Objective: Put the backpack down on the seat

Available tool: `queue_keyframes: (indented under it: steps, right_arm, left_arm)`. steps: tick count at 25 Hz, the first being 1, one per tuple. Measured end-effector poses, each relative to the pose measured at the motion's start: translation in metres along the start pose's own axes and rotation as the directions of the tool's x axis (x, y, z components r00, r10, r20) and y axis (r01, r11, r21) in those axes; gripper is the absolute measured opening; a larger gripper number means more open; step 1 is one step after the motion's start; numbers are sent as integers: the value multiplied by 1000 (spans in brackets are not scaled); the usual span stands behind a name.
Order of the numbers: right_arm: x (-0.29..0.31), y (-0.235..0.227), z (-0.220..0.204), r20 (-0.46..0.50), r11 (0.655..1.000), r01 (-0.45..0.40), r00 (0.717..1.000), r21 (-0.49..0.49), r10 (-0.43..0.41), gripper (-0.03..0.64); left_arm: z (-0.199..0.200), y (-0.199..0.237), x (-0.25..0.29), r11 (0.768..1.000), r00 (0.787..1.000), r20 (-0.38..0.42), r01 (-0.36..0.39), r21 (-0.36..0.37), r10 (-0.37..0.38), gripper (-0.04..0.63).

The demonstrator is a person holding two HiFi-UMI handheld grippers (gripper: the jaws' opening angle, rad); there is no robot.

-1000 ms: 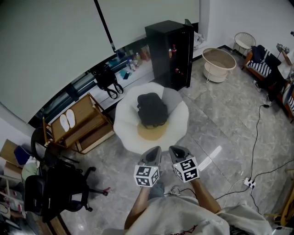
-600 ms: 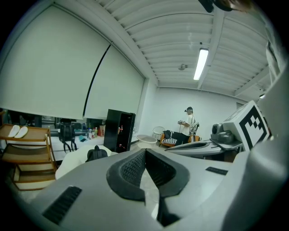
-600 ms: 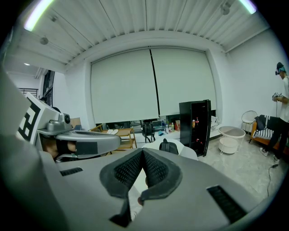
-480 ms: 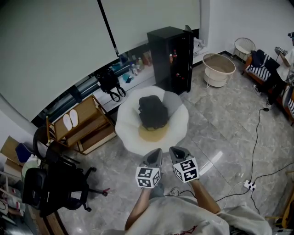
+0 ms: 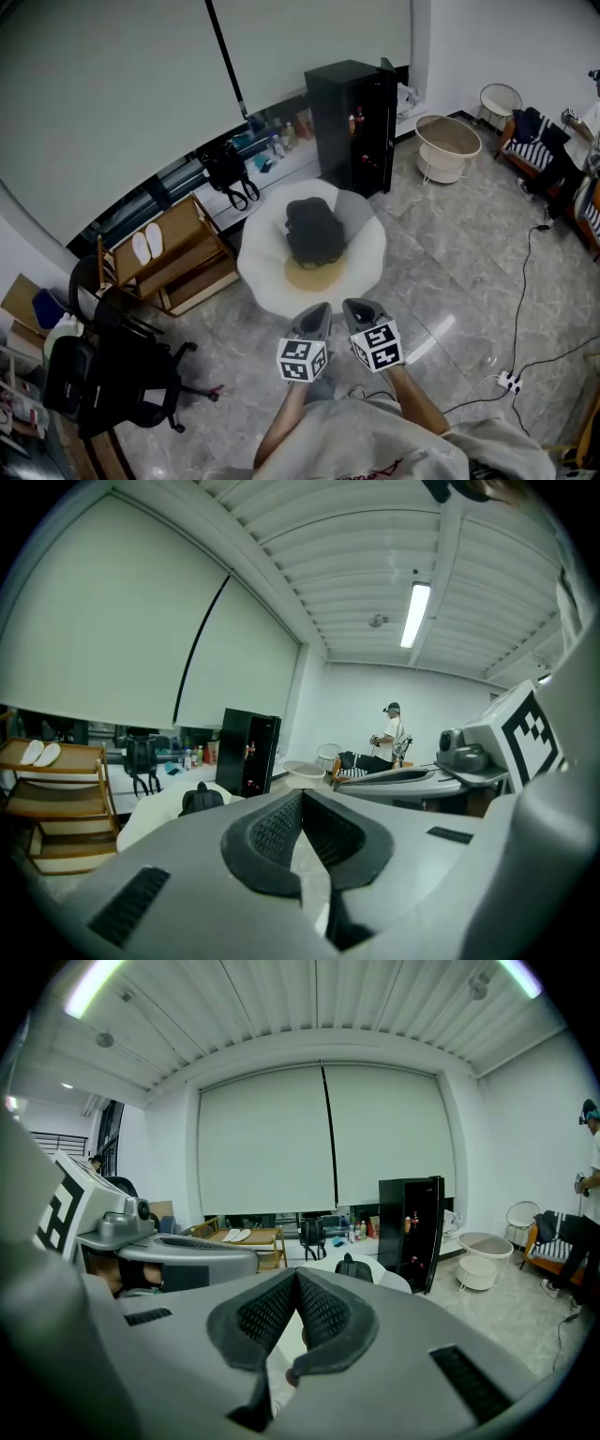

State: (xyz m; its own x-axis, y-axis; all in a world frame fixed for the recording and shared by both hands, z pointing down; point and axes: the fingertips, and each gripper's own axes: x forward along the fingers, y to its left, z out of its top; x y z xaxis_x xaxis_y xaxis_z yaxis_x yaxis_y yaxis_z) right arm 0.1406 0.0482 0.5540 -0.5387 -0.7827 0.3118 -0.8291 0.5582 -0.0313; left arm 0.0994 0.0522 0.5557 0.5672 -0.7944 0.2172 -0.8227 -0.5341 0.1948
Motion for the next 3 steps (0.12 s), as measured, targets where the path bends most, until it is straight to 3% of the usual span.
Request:
queue_keyframes:
  steps: [3]
  right_arm:
    - [-2,4,-3,-4,1000,-5,1000,-9,5,26]
  left_arm:
    - [-3,-1,-3,1000,1000,0,-1,-3,1,31]
